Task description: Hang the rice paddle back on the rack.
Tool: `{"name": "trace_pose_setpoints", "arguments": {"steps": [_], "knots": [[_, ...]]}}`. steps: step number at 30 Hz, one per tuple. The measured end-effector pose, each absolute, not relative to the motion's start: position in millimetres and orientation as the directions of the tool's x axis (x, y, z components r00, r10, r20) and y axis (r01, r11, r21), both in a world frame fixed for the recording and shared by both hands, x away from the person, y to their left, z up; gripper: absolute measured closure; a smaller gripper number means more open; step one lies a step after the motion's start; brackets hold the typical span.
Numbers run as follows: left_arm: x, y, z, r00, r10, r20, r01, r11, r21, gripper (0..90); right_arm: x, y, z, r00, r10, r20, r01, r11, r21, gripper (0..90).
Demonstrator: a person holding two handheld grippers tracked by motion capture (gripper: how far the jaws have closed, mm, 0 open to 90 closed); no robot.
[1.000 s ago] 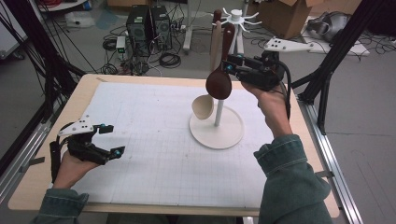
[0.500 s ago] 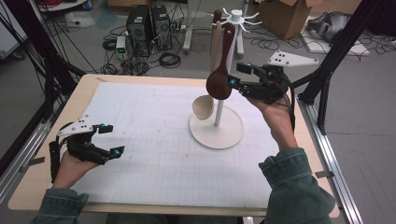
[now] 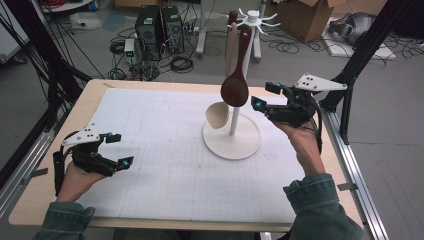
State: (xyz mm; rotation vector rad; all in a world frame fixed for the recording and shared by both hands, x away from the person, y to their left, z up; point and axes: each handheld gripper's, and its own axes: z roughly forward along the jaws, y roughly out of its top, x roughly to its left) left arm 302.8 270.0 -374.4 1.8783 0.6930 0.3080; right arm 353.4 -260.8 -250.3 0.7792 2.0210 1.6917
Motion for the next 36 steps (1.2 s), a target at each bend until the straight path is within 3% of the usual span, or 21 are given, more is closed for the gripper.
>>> {"name": "trace_pose_setpoints", "arguments": {"steps": [16, 23, 36], "knots": [[303.1, 270.7, -374.7, 0.797, 0.595, -0.108, 0.322, -0.267, 0.908, 1.7, 347.3, -267.3, -292.2, -0.786, 0.614, 0.076, 0.218, 0.159, 0.963, 23.1], [303.4, 271.4, -375.3, 0.794, 0.598, -0.105, 0.321, -0.267, 0.909, 1.7, 345.6, -271.0, -312.3, -0.76, 0.644, 0.087, 0.244, 0.158, 0.957, 11.1], [304.4, 271.6, -379.4, 0.788, 0.604, -0.116, 0.332, -0.258, 0.907, 1.7, 333.9, -273.9, -347.9, -0.724, 0.686, 0.08, 0.299, 0.207, 0.932, 9.2]]}}
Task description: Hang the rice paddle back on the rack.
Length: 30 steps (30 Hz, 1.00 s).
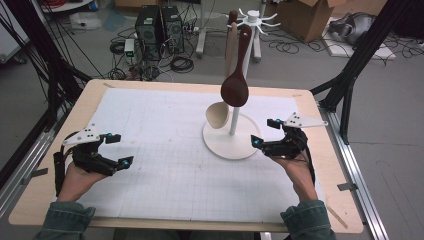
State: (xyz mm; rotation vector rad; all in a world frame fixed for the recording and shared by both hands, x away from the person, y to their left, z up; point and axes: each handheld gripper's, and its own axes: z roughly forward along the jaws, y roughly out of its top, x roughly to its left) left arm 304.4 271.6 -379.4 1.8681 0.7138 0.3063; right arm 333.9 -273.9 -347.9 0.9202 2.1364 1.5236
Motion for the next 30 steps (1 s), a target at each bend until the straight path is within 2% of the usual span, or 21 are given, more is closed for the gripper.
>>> {"name": "trace_pose_setpoints", "arguments": {"steps": [30], "knots": [[295.6, 269.9, -395.0, 0.788, 0.606, -0.106, 0.339, -0.284, 0.897, 1.7, 296.9, -284.6, -398.5, -0.693, 0.714, 0.095, 0.349, 0.218, 0.911, 9.2]]}}
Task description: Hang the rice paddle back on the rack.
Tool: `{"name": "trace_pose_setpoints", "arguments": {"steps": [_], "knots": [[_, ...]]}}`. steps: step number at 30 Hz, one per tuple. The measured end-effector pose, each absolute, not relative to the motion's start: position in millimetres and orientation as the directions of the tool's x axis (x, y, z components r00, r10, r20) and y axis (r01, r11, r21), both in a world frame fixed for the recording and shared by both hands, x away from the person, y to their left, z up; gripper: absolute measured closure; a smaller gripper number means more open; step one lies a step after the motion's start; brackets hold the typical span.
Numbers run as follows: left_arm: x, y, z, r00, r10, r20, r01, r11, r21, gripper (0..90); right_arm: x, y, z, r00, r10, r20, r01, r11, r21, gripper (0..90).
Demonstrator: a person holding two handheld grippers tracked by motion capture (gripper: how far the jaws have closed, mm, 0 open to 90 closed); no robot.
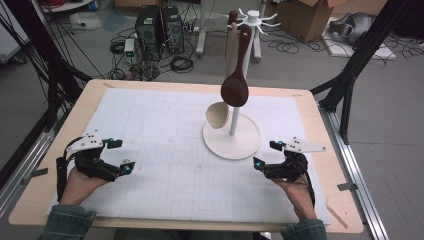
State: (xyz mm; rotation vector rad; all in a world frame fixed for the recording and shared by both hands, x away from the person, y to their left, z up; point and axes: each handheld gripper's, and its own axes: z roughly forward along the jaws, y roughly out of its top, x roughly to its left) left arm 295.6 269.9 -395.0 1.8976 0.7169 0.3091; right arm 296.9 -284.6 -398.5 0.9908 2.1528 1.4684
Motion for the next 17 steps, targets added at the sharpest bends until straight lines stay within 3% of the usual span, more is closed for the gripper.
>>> {"name": "trace_pose_setpoints", "arguments": {"steps": [17], "knots": [[290.0, 273.3, -402.7, 0.782, 0.615, -0.105, 0.345, -0.286, 0.894, 1.7, 282.2, -285.6, -412.9, -0.676, 0.727, 0.12, 0.369, 0.193, 0.909, 9.3]]}}
